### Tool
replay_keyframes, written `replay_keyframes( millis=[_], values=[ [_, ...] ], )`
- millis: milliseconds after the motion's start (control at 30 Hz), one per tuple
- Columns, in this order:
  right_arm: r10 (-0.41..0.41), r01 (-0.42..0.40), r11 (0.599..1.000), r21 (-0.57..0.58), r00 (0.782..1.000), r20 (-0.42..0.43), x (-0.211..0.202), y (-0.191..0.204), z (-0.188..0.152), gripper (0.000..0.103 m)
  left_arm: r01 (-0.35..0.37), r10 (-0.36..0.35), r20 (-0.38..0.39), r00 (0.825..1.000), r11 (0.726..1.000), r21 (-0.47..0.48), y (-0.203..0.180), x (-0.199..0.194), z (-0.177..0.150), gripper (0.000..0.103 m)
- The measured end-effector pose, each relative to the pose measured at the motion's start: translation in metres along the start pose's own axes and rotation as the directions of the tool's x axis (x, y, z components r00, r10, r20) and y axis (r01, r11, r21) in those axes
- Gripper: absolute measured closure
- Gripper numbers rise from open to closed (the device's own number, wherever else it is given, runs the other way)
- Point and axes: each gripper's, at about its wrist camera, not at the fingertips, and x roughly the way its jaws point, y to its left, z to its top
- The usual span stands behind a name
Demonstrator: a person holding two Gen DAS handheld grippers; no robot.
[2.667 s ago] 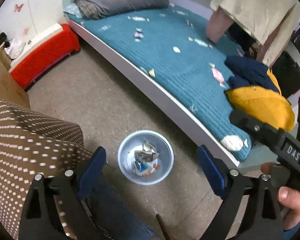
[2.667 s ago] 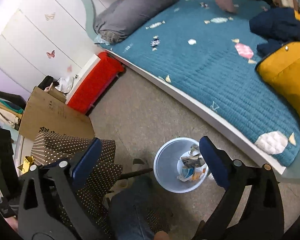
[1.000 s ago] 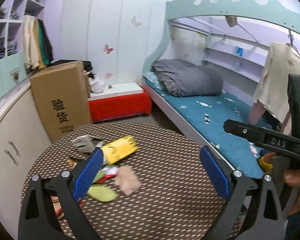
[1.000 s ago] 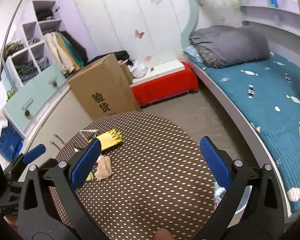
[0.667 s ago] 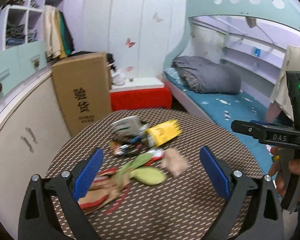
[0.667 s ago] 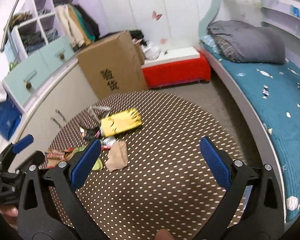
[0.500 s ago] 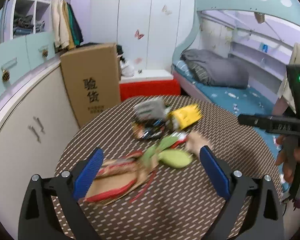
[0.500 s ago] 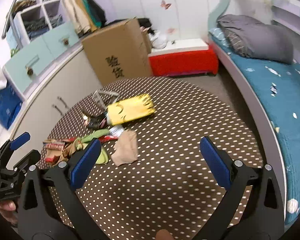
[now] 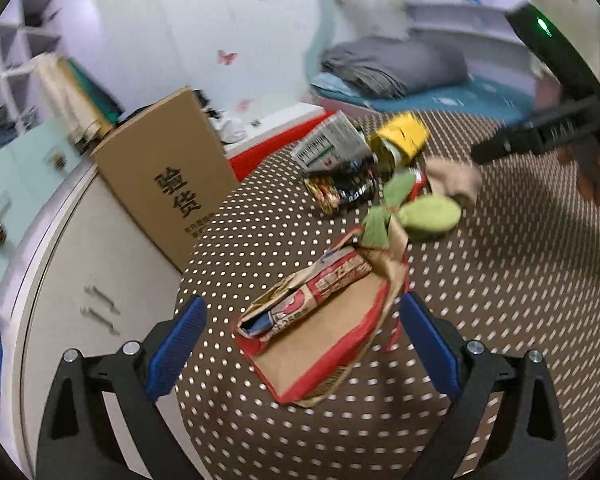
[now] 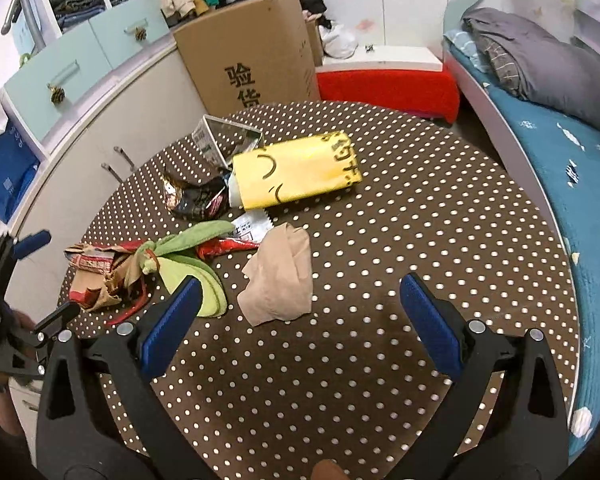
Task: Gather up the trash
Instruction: 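Grasp the red-and-tan paper bag with the left gripper while the right gripper grasps the beige cloth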
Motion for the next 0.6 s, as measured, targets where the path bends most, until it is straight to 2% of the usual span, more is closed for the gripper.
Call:
replay_keyframes(
  millis=[167, 267, 300, 333, 367, 400, 433, 500, 600],
  values=[
    [-0.018, 0.018, 1.0, -0.013, 1.0, -0.023, 0.022, 0.008, 0.003, 0.006, 0.054, -0.05, -0.038, 0.998, 0.99, 0.129, -0.003, 0.022, -0.003, 0.008],
    [-0.039, 0.038, 0.999, -0.031, 0.999, -0.029, 0.035, 0.012, 0.004, 0.008, 0.089, -0.082, -0.059, 0.995, 0.986, 0.137, -0.005, 0.031, -0.003, 0.008],
    [-0.042, 0.041, 0.998, -0.037, 0.999, -0.03, 0.038, 0.013, 0.003, 0.021, 0.105, -0.097, -0.068, 0.993, 0.987, 0.126, -0.005, 0.034, -0.003, 0.012],
    [-0.046, 0.044, 0.998, -0.047, 0.998, -0.037, 0.042, 0.014, 0.003, 0.03, 0.106, -0.098, -0.071, 0.993, 0.987, 0.12, -0.007, 0.035, -0.003, 0.022],
    [-0.057, 0.054, 0.996, -0.064, 0.997, -0.045, 0.044, 0.016, 0.002, 0.045, 0.099, -0.091, -0.067, 0.994, 0.988, 0.121, -0.008, 0.036, -0.003, 0.025],
    [-0.076, 0.073, 0.993, -0.097, 0.997, -0.027, 0.045, 0.019, 0.002, 0.064, 0.097, -0.09, -0.064, 0.994, 0.989, 0.116, -0.009, 0.034, -0.003, 0.029],
    [-0.066, 0.063, 0.992, -0.106, 0.997, -0.025, 0.044, 0.021, 0.001, 0.074, 0.104, -0.098, -0.064, 0.993, 0.99, 0.094, -0.007, 0.033, -0.002, 0.031],
    [-0.044, 0.04, 0.993, -0.112, 0.999, -0.031, 0.043, 0.021, 0.0, 0.078, 0.121, -0.119, -0.064, 0.991, 0.992, 0.042, -0.004, 0.029, -0.002, 0.033],
    [-0.018, 0.016, 0.994, -0.105, 1.0, -0.021, 0.034, 0.016, -0.006, 0.079, 0.102, -0.101, -0.061, 0.993, 0.995, 0.012, -0.005, 0.024, -0.005, 0.043]
  ],
)
